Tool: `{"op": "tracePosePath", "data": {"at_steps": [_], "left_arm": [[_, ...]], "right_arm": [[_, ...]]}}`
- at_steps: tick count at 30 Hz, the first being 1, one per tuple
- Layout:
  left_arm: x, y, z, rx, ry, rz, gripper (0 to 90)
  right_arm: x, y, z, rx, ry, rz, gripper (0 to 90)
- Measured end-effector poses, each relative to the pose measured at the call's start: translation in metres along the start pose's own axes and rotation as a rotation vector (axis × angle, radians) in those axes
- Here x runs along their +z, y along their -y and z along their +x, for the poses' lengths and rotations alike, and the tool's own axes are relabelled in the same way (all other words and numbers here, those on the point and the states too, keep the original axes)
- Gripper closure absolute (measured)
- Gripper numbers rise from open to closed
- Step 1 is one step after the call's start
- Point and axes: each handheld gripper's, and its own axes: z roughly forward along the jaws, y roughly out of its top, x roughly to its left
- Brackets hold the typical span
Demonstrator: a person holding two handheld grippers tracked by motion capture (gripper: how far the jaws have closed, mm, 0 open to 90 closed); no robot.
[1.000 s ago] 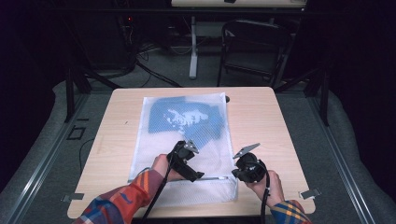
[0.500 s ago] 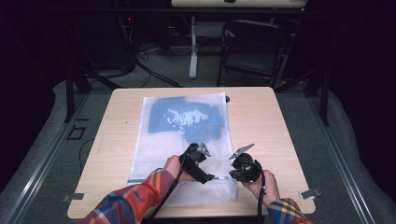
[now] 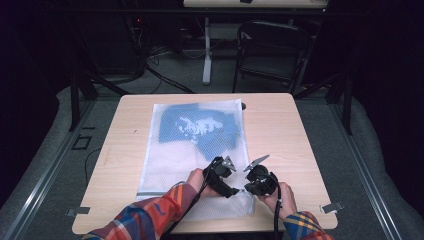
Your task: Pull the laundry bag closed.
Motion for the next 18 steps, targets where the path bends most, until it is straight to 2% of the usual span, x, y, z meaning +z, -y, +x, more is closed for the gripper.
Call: {"op": "tracePosePath", "data": {"at_steps": [5,7,11,16,17,18], "left_arm": [[0.006,-0.001,-0.002,0.012,0.009,-0.001,38.9],[0.008,-0.001,-0.002,0.018,0.018,-0.011,42.3],[0.012,-0.002,-0.004,0.037,0.027,-0.007,47.6],[0.016,-0.002,-0.005,0.039,0.034,-0.016,53.5],[0.017,-0.002,-0.005,0.041,0.018,-0.015,54.2],[0.017,-0.001,-0.005,0.048,0.021,-0.018,54.7]], "right_arm": [[0.004,0.002,-0.002,0.008,0.002,0.016,90.0],[0.004,0.003,-0.002,0.018,-0.004,0.004,90.0],[0.004,0.003,-0.004,0.021,-0.003,0.008,90.0],[0.004,0.004,-0.003,0.013,-0.004,0.010,90.0],[0.004,0.004,-0.004,0.014,-0.008,0.006,90.0],[0.004,0.004,-0.004,0.014,-0.008,0.005,90.0]]}}
